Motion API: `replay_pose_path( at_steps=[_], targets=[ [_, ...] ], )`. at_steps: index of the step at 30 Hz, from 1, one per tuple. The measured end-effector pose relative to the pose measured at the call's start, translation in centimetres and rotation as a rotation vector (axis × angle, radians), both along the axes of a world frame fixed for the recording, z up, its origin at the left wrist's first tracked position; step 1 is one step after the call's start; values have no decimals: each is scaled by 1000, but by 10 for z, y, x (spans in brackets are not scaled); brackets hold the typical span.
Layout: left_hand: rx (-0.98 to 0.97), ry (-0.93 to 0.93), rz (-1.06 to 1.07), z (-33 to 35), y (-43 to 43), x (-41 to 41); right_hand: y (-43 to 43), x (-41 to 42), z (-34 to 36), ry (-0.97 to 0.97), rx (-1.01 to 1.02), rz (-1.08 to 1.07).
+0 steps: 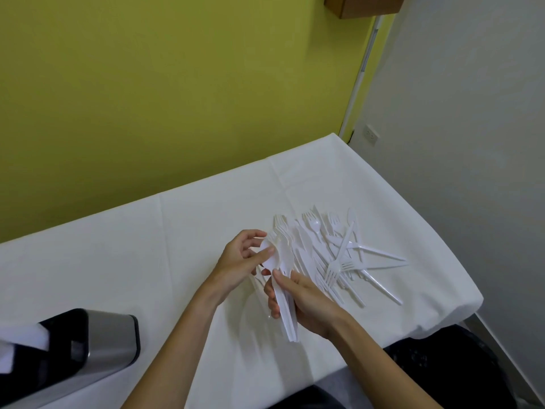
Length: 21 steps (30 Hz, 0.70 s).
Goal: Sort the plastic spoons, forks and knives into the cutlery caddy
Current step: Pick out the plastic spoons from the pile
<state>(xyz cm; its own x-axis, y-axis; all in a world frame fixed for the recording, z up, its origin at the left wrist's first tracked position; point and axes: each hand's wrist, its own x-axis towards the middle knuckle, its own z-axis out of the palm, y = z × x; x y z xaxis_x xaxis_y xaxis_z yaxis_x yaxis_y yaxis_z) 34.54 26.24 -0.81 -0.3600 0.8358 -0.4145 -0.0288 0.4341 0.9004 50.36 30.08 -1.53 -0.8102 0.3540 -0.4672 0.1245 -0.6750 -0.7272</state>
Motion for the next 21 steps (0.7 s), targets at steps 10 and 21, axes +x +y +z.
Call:
replay_pose_path(
  at_steps=[10,21],
  targets=[
    [25,-54,-167,10,0,-3,0,11,-1,-29,31,33],
    [43,-27,-123,5,-1,-5,-1,17,2,-109,73,-21]
  ],
)
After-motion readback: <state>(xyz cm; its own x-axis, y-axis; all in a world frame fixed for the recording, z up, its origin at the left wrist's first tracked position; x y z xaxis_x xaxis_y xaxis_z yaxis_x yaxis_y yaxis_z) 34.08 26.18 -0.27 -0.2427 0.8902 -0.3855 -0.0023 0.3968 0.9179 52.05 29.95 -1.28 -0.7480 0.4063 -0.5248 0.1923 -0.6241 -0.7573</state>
